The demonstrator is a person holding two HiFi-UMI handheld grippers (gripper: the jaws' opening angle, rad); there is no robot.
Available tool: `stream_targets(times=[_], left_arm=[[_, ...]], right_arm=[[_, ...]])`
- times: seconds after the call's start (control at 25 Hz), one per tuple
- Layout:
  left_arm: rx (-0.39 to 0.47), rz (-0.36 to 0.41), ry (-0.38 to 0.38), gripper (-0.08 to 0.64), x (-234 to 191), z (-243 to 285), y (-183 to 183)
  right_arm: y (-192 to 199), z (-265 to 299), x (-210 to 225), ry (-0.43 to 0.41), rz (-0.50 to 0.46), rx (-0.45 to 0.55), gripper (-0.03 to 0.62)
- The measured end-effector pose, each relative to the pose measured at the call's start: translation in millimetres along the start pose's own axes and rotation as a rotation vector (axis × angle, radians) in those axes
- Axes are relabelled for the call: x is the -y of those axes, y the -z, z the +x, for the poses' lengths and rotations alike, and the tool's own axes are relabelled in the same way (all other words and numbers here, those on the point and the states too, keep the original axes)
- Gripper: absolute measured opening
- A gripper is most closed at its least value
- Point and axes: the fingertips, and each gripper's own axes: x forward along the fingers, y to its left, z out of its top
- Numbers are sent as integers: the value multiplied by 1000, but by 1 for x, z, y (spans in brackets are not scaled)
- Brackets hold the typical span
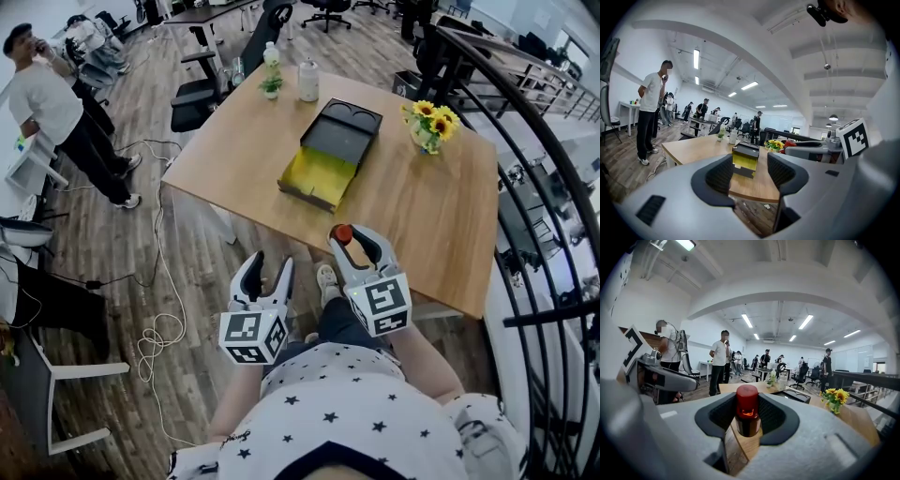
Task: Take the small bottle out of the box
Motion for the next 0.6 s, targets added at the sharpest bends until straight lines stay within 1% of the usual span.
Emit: stream_targets(times=[0.6], left_arm=[[-11,-2,1,227,-4,9,1]], right_arm=[[6,8,7,7,6,-14,141]])
